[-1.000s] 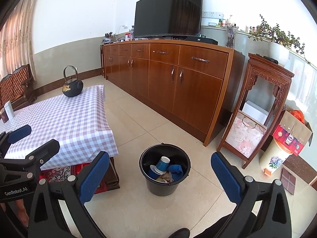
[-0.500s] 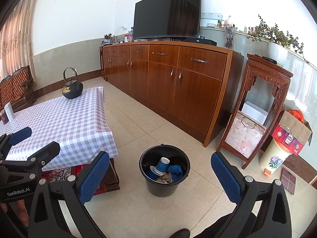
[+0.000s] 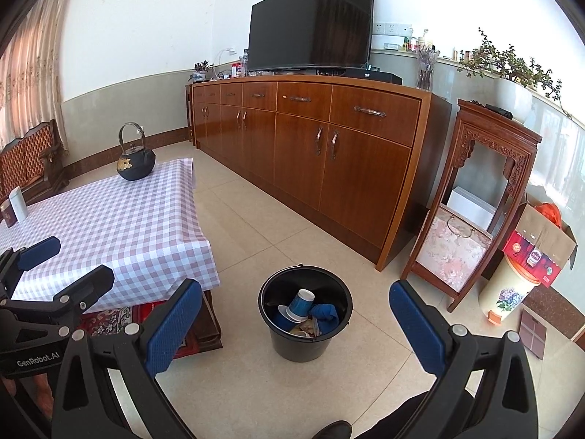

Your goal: Collect trash

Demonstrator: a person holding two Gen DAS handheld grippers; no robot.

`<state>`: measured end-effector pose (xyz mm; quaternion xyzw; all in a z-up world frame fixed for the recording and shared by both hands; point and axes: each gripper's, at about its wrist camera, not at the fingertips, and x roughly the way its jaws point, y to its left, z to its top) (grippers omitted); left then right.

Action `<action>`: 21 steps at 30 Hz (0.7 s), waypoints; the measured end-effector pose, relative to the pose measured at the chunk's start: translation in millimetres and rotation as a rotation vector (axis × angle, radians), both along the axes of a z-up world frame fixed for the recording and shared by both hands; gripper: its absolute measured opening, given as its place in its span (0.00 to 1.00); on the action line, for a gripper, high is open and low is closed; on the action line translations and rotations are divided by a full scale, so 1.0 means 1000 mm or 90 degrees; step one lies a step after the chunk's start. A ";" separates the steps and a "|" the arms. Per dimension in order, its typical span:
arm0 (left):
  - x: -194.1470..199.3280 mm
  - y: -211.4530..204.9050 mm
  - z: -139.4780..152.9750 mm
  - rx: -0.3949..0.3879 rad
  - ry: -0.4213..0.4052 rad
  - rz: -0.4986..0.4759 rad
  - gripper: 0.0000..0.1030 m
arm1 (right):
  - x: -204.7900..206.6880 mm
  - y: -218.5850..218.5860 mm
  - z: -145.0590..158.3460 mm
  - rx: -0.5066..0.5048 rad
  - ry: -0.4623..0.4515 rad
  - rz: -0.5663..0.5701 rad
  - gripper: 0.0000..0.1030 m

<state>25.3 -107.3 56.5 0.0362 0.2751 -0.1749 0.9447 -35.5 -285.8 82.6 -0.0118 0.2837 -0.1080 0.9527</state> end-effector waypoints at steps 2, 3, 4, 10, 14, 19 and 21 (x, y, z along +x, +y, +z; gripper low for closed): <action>0.000 0.000 0.000 -0.001 0.000 0.000 1.00 | 0.001 0.000 0.000 0.000 0.000 -0.001 1.00; 0.000 0.001 0.000 -0.001 0.000 0.000 1.00 | 0.001 0.000 -0.001 0.001 0.001 -0.001 1.00; 0.000 0.001 0.000 -0.001 0.000 0.000 1.00 | 0.000 0.000 -0.001 0.001 0.001 0.000 1.00; -0.001 0.000 -0.001 0.003 0.003 -0.002 1.00 | -0.001 0.000 -0.002 0.002 0.002 -0.001 1.00; -0.001 0.000 -0.001 0.002 0.004 -0.003 1.00 | -0.001 -0.001 -0.002 0.003 0.003 -0.002 1.00; -0.001 -0.001 -0.002 0.002 0.003 -0.002 1.00 | -0.001 -0.002 -0.003 0.004 0.003 -0.003 1.00; -0.001 -0.001 -0.002 0.001 0.004 -0.003 1.00 | -0.002 -0.002 -0.003 0.004 0.002 -0.003 1.00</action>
